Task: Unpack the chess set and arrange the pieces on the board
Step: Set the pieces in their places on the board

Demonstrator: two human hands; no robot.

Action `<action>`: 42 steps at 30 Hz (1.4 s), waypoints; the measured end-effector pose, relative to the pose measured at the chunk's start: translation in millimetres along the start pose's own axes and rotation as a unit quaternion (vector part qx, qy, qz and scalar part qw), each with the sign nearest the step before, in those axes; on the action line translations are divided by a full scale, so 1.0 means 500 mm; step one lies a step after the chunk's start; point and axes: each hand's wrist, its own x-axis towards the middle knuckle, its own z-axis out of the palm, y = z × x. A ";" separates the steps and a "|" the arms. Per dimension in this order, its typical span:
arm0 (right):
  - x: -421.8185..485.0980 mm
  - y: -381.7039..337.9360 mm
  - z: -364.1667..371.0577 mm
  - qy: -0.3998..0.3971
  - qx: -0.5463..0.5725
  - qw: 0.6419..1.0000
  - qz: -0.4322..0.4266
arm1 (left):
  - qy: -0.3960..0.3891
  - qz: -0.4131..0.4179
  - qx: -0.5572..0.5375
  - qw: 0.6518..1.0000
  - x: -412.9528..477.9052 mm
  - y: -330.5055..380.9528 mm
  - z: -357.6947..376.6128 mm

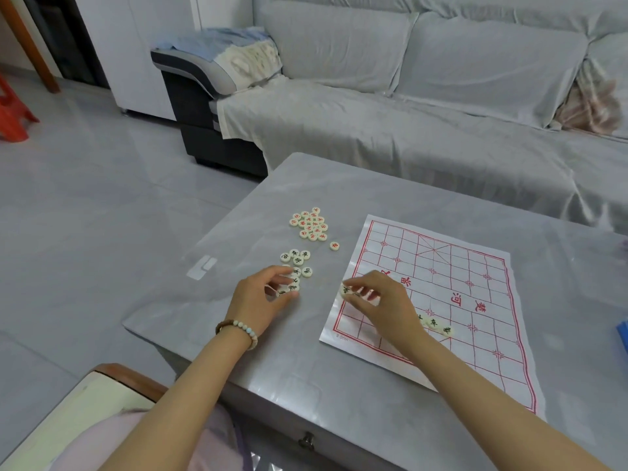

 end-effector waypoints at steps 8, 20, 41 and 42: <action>-0.146 0.096 -0.153 0.061 -0.072 0.991 0.097 | -0.157 0.043 -0.011 0.987 -0.039 0.142 0.174; -0.175 0.135 -0.142 0.017 -0.106 0.989 0.104 | -0.225 0.106 0.134 0.959 -0.049 0.185 0.284; 0.093 -0.022 0.090 -0.140 -0.089 0.985 -0.038 | -0.063 0.033 0.215 0.974 0.048 -0.023 0.000; 0.105 -0.027 0.097 -0.144 -0.094 0.984 -0.042 | -0.059 0.035 0.211 0.975 0.052 -0.024 0.002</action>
